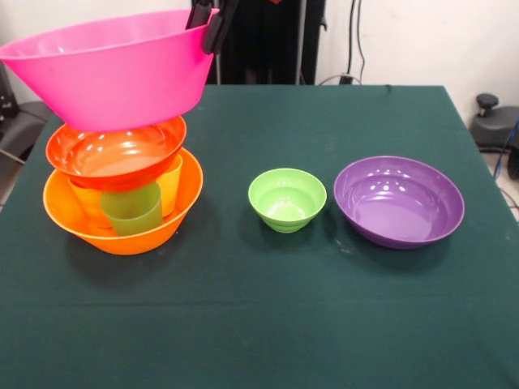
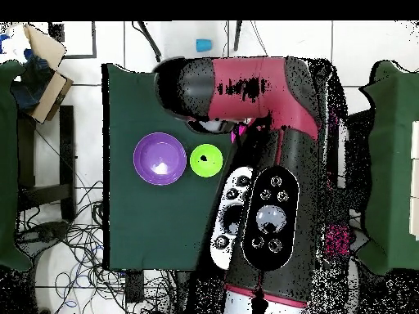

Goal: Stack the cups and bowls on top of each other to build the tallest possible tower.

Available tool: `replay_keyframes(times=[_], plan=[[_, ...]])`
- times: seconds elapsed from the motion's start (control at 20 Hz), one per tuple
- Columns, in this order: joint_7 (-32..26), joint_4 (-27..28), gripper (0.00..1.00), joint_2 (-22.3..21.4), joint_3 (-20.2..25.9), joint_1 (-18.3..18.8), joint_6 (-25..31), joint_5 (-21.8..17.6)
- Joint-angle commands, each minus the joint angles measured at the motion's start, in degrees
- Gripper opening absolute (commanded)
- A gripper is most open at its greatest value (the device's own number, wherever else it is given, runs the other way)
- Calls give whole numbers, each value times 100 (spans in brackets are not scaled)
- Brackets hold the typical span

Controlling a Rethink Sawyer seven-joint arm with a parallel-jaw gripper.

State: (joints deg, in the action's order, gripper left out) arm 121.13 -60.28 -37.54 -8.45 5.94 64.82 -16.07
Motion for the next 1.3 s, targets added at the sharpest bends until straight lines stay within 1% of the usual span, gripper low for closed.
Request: replay_keyframes(times=[0.05, 0.3, 0.55, 0.8, 0.95, 1.1, 1.3], plan=[[-1260, -1048, 0, -83, 297, 71, -403, -591], [-1489, -1212, 0, -176, 366, 200, -346, -598], [-1631, -1275, 0, -175, 431, 296, -354, -653], [-1622, -1215, 0, -138, 431, 292, -427, -885], [-1630, -1203, 0, -123, 427, 318, -585, -1075], [-1612, -1245, 0, -112, 495, 382, -719, -1110], [-1351, -1435, 0, -116, 574, 404, -930, -1035]])
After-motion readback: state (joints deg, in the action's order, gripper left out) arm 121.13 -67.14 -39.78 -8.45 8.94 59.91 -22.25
